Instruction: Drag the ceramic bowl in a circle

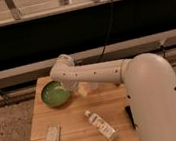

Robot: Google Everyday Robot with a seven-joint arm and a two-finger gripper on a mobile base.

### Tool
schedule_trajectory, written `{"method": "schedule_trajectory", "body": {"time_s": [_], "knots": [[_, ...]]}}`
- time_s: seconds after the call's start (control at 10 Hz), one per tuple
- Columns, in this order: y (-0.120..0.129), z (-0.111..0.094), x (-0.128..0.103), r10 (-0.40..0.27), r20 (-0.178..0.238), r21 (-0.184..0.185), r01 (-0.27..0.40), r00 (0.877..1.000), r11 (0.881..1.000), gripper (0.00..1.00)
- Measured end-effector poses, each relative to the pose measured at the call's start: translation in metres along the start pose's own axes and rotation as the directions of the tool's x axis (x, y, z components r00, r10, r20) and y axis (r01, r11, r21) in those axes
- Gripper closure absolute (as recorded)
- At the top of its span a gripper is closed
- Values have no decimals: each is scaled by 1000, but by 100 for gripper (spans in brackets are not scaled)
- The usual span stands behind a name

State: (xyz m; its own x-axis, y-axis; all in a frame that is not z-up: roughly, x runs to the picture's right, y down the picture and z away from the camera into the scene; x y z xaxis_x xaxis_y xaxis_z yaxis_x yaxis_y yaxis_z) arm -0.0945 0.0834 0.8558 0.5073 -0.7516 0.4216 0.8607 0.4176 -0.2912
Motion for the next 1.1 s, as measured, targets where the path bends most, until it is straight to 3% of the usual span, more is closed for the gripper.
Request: {"method": "schedule_trajectory", "body": {"time_s": [0.2,1.1], "knots": [[-3,12,-6,-16,13,-9,16,1000,1000,20],[-18,24,-20,-48,45,-23,49,998,999,20]]}}
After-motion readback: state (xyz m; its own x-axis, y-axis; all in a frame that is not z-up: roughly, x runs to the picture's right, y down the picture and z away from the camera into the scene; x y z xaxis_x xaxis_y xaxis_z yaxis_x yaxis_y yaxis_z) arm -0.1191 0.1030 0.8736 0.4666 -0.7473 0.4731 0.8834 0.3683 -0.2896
